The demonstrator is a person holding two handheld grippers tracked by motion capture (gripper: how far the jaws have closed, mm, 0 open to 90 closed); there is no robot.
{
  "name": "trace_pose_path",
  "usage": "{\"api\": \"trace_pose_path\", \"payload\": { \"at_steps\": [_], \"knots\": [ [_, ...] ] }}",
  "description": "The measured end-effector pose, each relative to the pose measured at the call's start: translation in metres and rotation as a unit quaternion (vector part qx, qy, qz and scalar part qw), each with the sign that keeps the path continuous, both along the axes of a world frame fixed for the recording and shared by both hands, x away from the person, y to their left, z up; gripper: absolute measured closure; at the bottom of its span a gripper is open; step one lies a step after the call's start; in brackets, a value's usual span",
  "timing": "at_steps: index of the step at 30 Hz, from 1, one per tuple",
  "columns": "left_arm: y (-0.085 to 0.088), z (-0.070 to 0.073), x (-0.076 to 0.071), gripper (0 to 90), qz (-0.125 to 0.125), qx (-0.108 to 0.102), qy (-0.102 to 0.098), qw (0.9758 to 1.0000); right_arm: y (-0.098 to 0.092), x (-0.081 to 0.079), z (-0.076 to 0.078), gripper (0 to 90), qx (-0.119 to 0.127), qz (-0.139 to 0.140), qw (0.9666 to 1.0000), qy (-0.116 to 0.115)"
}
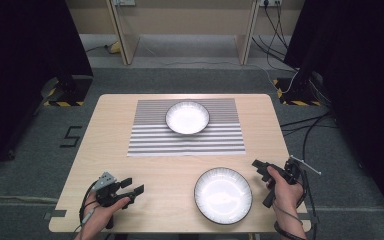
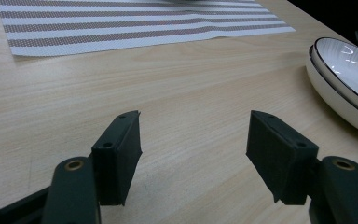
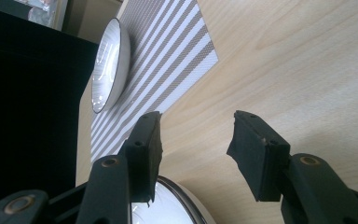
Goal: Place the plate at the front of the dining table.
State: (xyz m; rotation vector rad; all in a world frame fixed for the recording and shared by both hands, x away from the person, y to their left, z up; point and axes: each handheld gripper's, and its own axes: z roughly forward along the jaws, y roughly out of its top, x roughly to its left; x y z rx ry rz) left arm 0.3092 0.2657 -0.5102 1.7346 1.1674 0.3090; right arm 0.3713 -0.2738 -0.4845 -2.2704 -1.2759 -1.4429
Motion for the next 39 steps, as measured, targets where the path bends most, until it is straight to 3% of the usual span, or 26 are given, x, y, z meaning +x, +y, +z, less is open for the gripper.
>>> {"api": "trace_pose_path", "payload": {
  "at_steps": [14, 39],
  "knots": [
    [0.0, 0.0, -0.001, 34.7, 0.001, 0.0, -0.001, 1.0, -0.017, -0.017, -0.006, 52.1, -0.007, -0.017, 0.9998, 0.002],
    [-0.001, 0.0, -0.001, 34.7, 0.001, 0.001, 0.0, 1.0, -0.036, -0.04, -0.017, 51.9, 0.003, -0.037, 0.9993, 0.003]
  ]
}}
